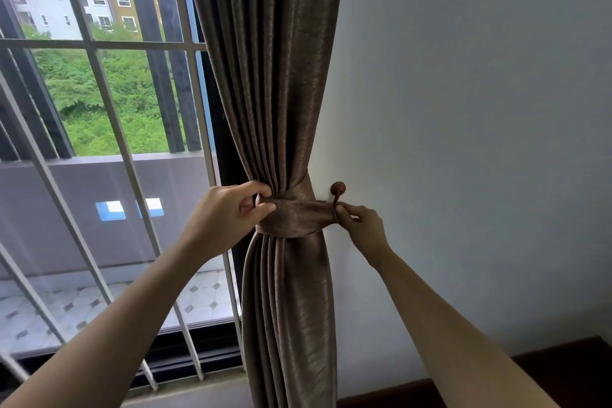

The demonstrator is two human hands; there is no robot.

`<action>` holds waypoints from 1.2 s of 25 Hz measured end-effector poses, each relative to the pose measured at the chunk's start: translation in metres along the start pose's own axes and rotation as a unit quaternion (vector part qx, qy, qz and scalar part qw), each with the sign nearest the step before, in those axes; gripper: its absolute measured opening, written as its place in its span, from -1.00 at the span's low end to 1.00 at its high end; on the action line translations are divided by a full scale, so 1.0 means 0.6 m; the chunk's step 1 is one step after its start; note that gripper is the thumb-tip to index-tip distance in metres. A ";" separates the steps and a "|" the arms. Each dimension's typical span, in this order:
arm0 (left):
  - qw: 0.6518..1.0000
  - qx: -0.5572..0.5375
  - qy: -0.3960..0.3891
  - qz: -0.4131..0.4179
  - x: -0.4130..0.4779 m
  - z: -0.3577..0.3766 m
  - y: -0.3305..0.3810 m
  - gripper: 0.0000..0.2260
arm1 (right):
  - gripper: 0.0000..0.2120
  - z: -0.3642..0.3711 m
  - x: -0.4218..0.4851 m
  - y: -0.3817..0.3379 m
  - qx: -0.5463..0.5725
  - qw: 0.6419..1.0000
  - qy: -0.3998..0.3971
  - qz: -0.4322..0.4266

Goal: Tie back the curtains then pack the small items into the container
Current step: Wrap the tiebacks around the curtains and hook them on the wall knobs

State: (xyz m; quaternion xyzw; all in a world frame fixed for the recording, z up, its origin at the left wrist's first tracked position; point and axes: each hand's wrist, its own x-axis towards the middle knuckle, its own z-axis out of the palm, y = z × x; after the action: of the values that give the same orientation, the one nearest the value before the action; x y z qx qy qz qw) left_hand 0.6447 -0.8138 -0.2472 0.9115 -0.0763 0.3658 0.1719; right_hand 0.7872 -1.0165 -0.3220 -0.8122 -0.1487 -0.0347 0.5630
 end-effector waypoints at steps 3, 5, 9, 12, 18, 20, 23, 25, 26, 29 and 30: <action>1.000 -0.003 0.013 -0.001 0.000 0.011 0.006 -0.79 | -0.74 0.000 0.005 0.013 0.025 0.999 -0.022 -0.006; 1.000 -0.003 0.021 -0.001 0.003 0.017 0.008 -0.80 | -0.74 0.008 0.008 0.021 0.077 0.997 -0.025 0.010; 1.000 0.004 0.024 0.007 0.001 0.019 0.006 -0.84 | -0.78 0.027 0.003 0.051 0.148 0.989 0.016 0.021; 1.000 0.000 0.029 0.010 -0.001 0.022 0.006 -0.82 | -0.83 0.040 0.007 0.059 0.155 0.987 0.031 -0.002; 1.000 -0.004 0.020 0.017 0.002 0.029 0.015 -0.82 | -0.89 0.043 0.035 0.049 0.112 0.988 0.102 -0.040; 1.000 -0.005 0.019 0.018 0.000 0.028 0.015 -0.82 | -0.91 0.032 0.038 0.055 0.049 0.988 0.124 -0.071; 0.999 -0.009 0.034 0.020 -0.003 0.035 0.013 -0.83 | -0.91 0.012 0.035 0.048 -0.071 0.980 0.151 -0.103; 0.998 -0.016 0.047 0.033 -0.010 0.044 0.012 -0.81 | -0.84 0.003 0.018 0.022 -0.051 0.978 0.188 -0.079; 0.998 -0.026 0.054 0.037 -0.018 0.048 0.012 -0.78 | -0.81 -0.002 0.003 0.006 -0.025 0.976 0.205 -0.063; 0.978 -0.164 0.100 -0.083 -0.057 0.066 0.011 -0.73 | -0.78 -0.004 -0.055 -0.018 0.014 0.996 0.083 -0.005; 0.941 -0.267 0.101 -0.184 -0.067 0.072 0.015 -0.78 | -0.78 -0.003 -0.076 -0.023 0.036 0.998 -0.012 0.044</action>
State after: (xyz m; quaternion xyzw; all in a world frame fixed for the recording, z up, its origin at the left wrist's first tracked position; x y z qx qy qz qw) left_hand 0.6412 -0.8376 -0.3020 0.7884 0.0155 0.3842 0.4801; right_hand 0.7398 -1.0229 -0.3191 -0.7977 -0.1205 0.0054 0.5908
